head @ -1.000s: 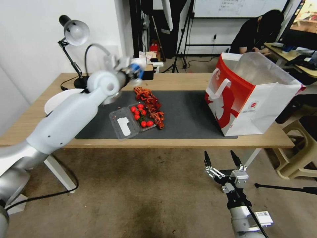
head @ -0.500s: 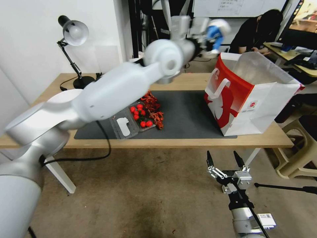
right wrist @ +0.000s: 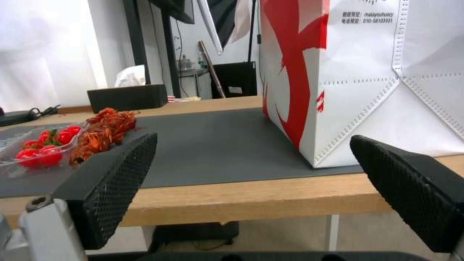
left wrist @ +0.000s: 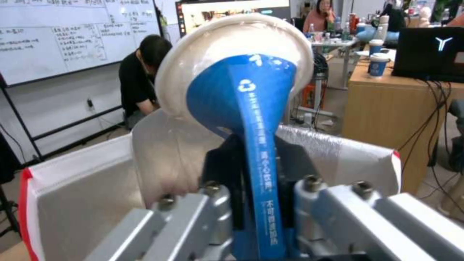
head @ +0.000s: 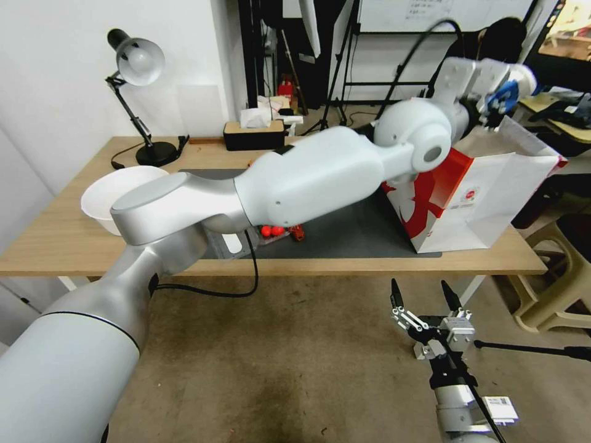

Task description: Pick up the trash from the table and place it into the takeout bag.

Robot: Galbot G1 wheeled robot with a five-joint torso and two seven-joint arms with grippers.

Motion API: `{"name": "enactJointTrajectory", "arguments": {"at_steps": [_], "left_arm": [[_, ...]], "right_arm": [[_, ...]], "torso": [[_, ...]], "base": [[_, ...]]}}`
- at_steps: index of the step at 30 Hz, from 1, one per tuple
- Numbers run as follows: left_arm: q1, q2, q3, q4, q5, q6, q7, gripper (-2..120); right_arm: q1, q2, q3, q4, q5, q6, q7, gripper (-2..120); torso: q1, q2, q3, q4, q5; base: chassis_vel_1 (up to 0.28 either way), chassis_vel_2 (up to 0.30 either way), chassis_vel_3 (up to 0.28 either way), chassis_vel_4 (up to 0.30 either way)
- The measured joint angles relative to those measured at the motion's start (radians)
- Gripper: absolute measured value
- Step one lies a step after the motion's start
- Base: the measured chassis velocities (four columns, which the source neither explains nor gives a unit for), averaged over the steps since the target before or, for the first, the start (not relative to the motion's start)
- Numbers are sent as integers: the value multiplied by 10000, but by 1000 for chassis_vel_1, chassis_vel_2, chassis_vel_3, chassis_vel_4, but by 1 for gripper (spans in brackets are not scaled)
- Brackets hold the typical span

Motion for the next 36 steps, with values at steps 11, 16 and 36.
{"name": "enactJointTrajectory", "arguments": {"at_steps": [11,16,36], "left_arm": [[155,111,161,-25,107,-114,145,48],[233,619,202,-266,125,-247,97,72],[2891,4559,-2065,-4248,614,-274,-673,100]], "right_arm": [[36,87,-36,-54,3,34,0,100],[92,110,-148,-122,-59,48,-14,100],[58,223,-205,10,-98,107,-29,100]], "torso": [[0,1,0,0,-2],[0,0,0,1,-3],[0,2,0,-1,-10]], "base": [[0,0,0,0],[0,0,0,0],[0,0,0,0]]}}
